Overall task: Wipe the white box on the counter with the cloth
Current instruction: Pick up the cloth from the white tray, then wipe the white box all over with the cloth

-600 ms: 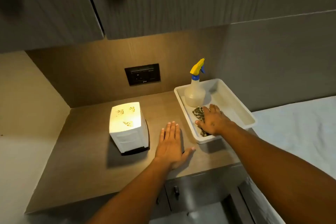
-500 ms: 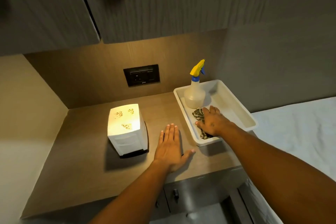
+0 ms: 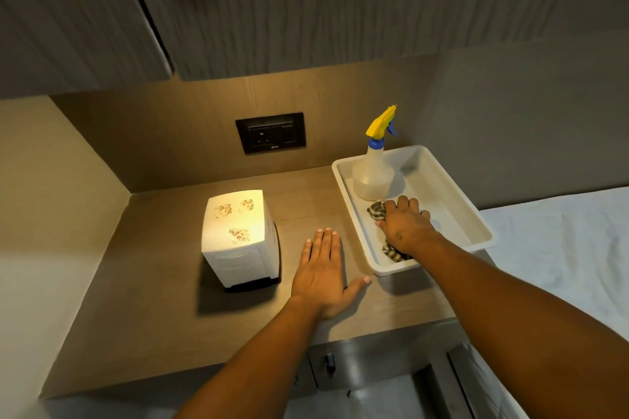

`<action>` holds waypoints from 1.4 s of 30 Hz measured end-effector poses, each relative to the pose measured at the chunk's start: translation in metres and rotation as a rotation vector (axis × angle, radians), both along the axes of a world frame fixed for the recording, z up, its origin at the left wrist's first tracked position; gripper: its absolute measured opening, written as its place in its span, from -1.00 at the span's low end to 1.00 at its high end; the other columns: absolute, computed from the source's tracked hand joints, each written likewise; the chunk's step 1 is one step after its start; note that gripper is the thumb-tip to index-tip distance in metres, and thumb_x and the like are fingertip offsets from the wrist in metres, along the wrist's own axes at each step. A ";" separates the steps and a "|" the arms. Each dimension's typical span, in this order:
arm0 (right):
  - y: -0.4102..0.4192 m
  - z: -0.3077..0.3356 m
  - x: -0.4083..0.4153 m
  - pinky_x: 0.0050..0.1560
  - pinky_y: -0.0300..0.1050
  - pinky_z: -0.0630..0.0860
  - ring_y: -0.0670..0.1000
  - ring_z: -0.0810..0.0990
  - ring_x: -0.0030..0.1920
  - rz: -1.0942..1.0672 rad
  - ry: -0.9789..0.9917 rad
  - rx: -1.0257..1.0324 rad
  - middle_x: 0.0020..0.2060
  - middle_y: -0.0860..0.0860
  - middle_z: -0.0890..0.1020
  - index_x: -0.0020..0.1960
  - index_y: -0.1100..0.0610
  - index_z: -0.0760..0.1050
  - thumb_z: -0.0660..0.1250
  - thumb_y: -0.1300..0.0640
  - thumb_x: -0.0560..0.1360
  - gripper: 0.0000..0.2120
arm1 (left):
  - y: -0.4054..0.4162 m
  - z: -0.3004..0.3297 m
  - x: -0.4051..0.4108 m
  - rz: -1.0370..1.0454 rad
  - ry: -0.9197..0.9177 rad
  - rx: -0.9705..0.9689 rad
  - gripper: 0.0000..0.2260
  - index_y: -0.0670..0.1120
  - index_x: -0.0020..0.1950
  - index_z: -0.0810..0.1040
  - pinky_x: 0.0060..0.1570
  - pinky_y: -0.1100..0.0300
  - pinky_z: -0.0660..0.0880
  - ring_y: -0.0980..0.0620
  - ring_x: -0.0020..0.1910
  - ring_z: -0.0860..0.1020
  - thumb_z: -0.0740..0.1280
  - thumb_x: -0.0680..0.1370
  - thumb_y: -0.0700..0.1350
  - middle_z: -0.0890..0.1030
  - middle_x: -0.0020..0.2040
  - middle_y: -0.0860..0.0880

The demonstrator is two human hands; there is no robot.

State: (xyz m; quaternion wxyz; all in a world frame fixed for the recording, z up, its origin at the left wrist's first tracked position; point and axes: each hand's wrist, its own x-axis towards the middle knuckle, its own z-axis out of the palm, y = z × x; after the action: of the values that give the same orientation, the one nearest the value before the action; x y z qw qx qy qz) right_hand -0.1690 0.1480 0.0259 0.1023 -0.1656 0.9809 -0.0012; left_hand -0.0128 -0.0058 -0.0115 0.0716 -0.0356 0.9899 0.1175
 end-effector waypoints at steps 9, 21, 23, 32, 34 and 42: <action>0.006 0.028 -0.002 0.28 0.12 0.42 0.18 0.38 0.29 0.029 0.014 -0.100 0.32 0.18 0.35 0.39 0.12 0.25 0.15 -0.05 0.64 -0.60 | -0.002 0.012 0.004 -0.017 0.000 0.005 -0.06 -0.18 0.69 -0.26 0.64 -0.09 -0.27 -0.13 0.67 -0.31 -0.04 0.61 0.46 -0.28 0.70 -0.17; -0.002 0.117 0.033 0.29 0.23 0.37 0.25 0.32 0.34 0.109 0.100 -0.346 0.37 0.25 0.33 0.41 0.20 0.24 0.13 -0.07 0.64 -0.54 | -0.003 0.098 0.052 0.054 0.256 -0.074 -0.16 -0.17 0.70 -0.23 0.64 -0.05 -0.26 -0.09 0.68 -0.30 -0.01 0.67 0.37 -0.24 0.71 -0.16; -0.016 0.130 0.046 0.32 0.24 0.35 0.26 0.29 0.36 0.167 0.104 -0.390 0.38 0.25 0.32 0.41 0.19 0.25 0.14 -0.06 0.64 -0.55 | -0.010 0.109 0.063 0.083 0.290 -0.090 -0.15 -0.16 0.70 -0.22 0.63 -0.02 -0.28 -0.08 0.68 -0.30 -0.01 0.67 0.38 -0.23 0.72 -0.15; -0.094 0.156 0.103 0.28 0.15 0.40 0.18 0.37 0.29 0.379 0.045 -0.458 0.30 0.18 0.40 0.37 0.12 0.32 0.17 -0.06 0.64 -0.62 | -0.085 0.145 0.113 0.293 0.307 -0.184 -0.13 -0.16 0.70 -0.22 0.54 0.03 -0.34 -0.12 0.69 -0.25 0.05 0.65 0.37 -0.21 0.72 -0.15; -0.108 0.155 0.109 0.27 0.15 0.42 0.16 0.39 0.27 0.390 0.026 -0.468 0.29 0.15 0.40 0.36 0.10 0.33 0.19 -0.06 0.63 -0.63 | -0.103 0.145 0.118 0.328 0.279 -0.177 -0.11 -0.16 0.70 -0.23 0.52 0.04 -0.36 -0.12 0.69 -0.27 0.05 0.65 0.39 -0.23 0.72 -0.14; -0.159 0.145 0.109 0.28 0.15 0.42 0.17 0.39 0.28 0.396 -0.010 -0.446 0.30 0.16 0.41 0.37 0.10 0.34 0.17 -0.09 0.63 -0.60 | -0.162 0.135 0.104 0.268 0.219 -0.099 -0.04 -0.18 0.69 -0.26 0.62 -0.03 -0.26 -0.10 0.68 -0.28 0.09 0.61 0.43 -0.25 0.71 -0.15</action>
State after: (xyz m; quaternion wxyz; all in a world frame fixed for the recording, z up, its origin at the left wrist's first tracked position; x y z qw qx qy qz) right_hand -0.0601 -0.0113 0.1709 0.0667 -0.3721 0.9045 -0.1975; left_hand 0.0915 -0.1675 0.1232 -0.0545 -0.1577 0.9827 0.0801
